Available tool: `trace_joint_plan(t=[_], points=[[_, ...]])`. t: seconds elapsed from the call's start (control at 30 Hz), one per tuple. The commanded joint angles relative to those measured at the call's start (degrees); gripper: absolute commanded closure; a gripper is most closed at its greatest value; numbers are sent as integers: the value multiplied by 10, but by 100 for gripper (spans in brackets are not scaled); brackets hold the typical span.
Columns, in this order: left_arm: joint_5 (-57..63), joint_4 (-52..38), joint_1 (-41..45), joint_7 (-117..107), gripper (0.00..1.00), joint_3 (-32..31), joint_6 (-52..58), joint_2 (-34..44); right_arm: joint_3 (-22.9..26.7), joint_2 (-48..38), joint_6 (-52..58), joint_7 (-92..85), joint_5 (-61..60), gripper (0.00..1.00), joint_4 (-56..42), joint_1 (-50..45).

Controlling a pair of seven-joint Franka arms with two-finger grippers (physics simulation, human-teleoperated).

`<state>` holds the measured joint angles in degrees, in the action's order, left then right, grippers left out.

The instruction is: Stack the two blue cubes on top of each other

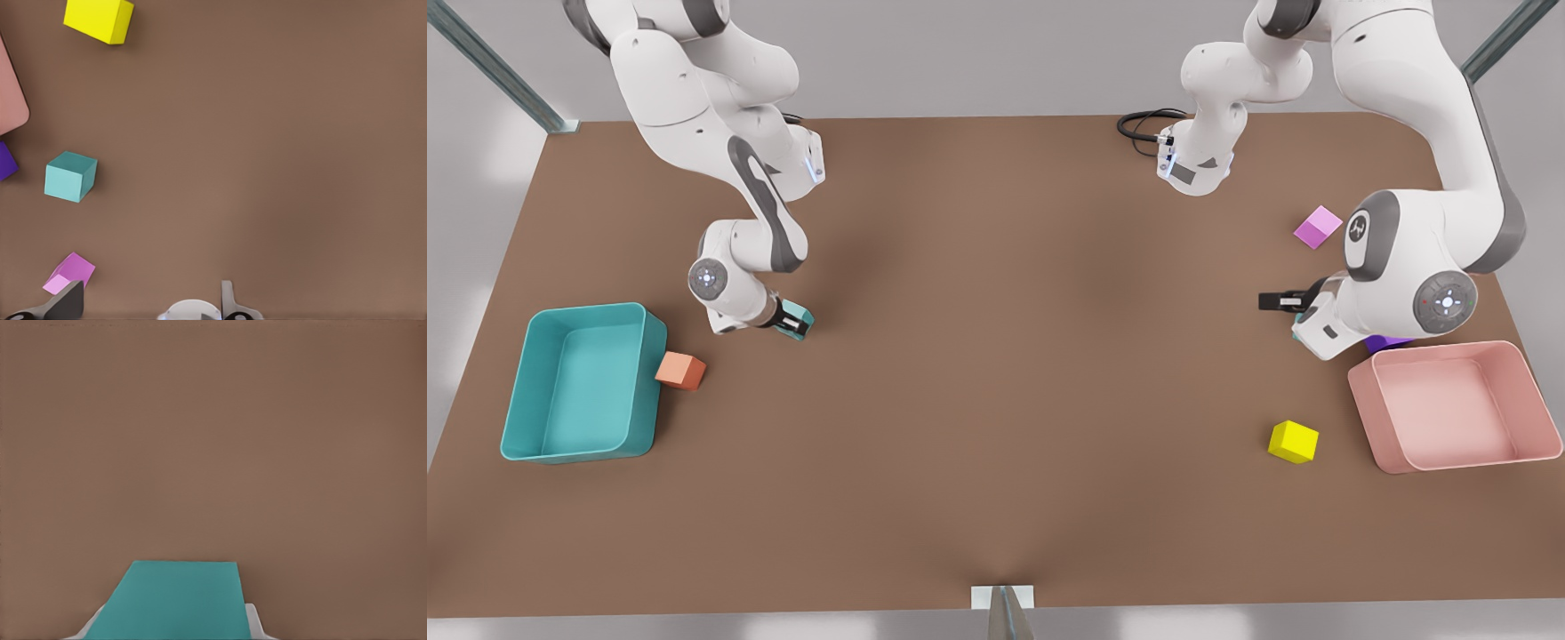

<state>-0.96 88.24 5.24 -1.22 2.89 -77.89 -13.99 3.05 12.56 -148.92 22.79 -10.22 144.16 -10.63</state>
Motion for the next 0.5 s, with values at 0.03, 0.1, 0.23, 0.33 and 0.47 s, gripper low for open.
trace_joint_plan(t=[0.03,0.1,0.23,0.33,0.47], points=[[3,-1,-5,1,0,0,-6,-5,-1,-5,36,-4,1,40,-18,0],[3,-1,-12,1,0,1,-13,-11,-2,-27,103,1,0,39,-43,0],[3,-1,-16,1,0,1,-13,-19,-63,-4,215,166,1,39,-173,-35],[2,21,-54,62,0,1,-66,-22,-73,74,215,293,0,39,-282,-112],[31,51,-114,160,0,0,-147,-53,-68,229,215,476,-34,39,-516,-214]])
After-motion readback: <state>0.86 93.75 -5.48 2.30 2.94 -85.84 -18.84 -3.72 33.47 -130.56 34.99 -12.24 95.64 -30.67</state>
